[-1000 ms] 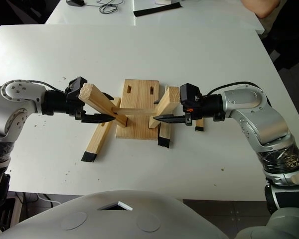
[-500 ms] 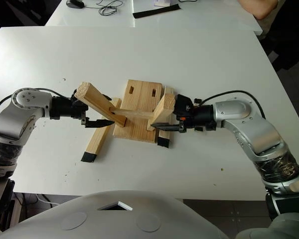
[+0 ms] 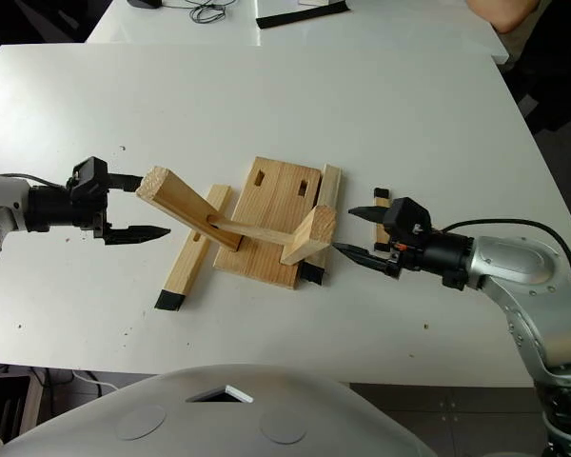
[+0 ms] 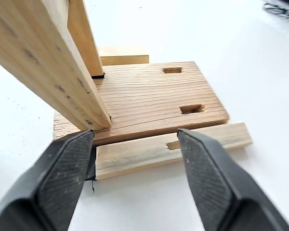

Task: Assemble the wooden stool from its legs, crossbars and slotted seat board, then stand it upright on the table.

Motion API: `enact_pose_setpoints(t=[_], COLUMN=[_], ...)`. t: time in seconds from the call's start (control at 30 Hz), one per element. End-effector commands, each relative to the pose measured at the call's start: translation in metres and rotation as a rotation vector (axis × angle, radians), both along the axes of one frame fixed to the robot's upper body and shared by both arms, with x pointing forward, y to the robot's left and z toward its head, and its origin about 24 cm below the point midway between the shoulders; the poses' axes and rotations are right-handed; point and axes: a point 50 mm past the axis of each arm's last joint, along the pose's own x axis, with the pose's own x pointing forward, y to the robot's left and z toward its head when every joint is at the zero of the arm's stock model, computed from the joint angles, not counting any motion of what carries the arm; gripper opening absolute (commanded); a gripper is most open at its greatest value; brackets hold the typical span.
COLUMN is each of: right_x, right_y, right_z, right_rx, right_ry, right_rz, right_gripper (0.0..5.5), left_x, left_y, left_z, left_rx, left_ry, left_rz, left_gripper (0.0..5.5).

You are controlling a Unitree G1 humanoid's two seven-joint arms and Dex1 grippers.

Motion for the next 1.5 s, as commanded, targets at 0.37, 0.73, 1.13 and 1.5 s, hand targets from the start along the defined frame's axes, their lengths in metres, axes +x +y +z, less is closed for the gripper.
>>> enact_pose_setpoints(t=[0.37,0.73,1.13,1.5], right_x=[0.019,0.021,0.000,0.014], right_y=[0.035,0.103,0.123,0.130], right_z=[0.078,0.114,0.102,0.072], right_rx=[0.523,0.738,0.649,0.579], right_ry=[-0.314,-0.343,-0.265,-0.335], right_rz=[-0.092,0.159,0.296,0.216], right_gripper=[2.39,2.39,2.39,2.39], left_x=[0.002,-0.002,-0.010,-0.001], left_y=[-0.059,-0.077,-0.091,-0.114], left_z=[0.101,0.095,0.070,0.044], left_rx=[-0.483,-0.527,-0.470,-0.549], left_ry=[-0.162,-0.113,-0.036,0.012], left_rz=[0.033,0.022,0.000,0.096], left_gripper=[4.20,4.20,4.20,4.20])
